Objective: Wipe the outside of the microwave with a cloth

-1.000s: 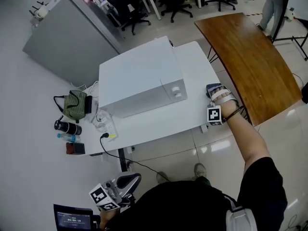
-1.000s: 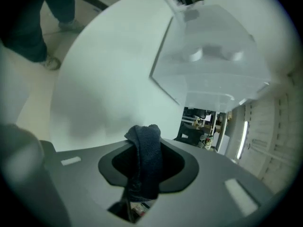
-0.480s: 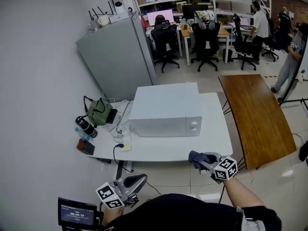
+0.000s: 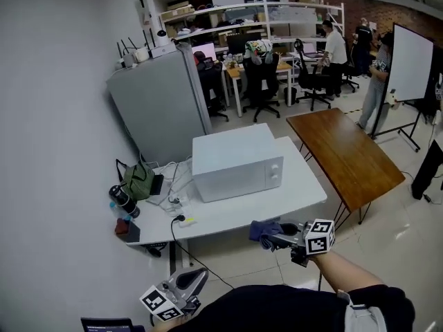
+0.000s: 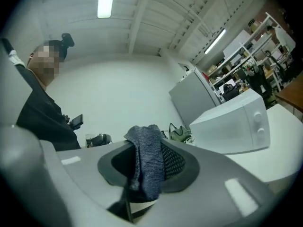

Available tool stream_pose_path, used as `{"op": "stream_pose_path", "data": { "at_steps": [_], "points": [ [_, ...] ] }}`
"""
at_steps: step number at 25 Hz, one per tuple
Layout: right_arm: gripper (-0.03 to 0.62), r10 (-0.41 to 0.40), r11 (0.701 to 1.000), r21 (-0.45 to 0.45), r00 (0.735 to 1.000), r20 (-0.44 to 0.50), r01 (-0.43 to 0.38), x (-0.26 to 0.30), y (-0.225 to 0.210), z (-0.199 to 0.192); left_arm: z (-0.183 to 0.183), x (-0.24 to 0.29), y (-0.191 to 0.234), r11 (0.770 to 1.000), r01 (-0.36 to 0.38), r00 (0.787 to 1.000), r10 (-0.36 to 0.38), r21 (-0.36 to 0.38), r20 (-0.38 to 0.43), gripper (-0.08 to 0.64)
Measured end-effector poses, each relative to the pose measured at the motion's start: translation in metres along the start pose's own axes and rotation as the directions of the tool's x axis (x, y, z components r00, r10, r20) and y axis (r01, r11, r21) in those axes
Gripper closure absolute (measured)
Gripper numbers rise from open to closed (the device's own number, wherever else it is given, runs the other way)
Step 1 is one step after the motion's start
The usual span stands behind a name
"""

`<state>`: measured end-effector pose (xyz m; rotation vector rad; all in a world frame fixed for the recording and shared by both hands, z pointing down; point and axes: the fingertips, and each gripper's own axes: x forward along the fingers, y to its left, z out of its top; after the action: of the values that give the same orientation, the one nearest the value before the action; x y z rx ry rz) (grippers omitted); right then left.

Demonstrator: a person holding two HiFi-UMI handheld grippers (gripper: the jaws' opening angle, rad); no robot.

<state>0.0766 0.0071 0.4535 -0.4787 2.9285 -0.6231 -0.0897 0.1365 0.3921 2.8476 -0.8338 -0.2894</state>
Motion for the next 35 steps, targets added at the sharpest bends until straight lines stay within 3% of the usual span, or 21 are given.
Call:
{"op": "stream_pose_path", "data": {
  "at_steps": [5, 11, 17, 24, 35],
  "points": [
    [0.486, -0.029, 0.999, -0.039, 0.993, 0.111, 0.034, 0.023, 0.107, -0.016, -0.010, -0.081, -0.020, 0.997, 0.082, 0.996, -0.082, -0.001, -0.022, 0.555],
    [0.486, -0.070, 0.992, -0.093, 0.984, 0.166, 0.087, -0.018, 0.198, 0.008, 0.013, -0.082, -0.076, 0.983, 0.184, 0.983, -0.184, -0.009, 0.001, 0.555],
    [0.488, -0.148, 0.976, -0.124, 0.967, 0.208, 0.177, -0.072, 0.205, 0.017, 0.008, -0.065, -0.116, 0.985, 0.171, 0.985, -0.171, -0.003, -0.024, 0.555],
    [0.491, -0.132, 0.981, -0.125, 0.981, 0.143, 0.150, -0.176, 0.199, 0.005, -0.022, -0.003, -0.203, 0.994, 0.109, 0.994, -0.109, -0.008, 0.020, 0.555],
    [0.492, -0.080, 0.986, -0.132, 0.989, 0.125, 0.097, -0.168, 0.191, -0.001, -0.023, -0.011, -0.209, 0.998, 0.058, 0.998, -0.058, -0.010, 0.017, 0.555]
  ]
}}
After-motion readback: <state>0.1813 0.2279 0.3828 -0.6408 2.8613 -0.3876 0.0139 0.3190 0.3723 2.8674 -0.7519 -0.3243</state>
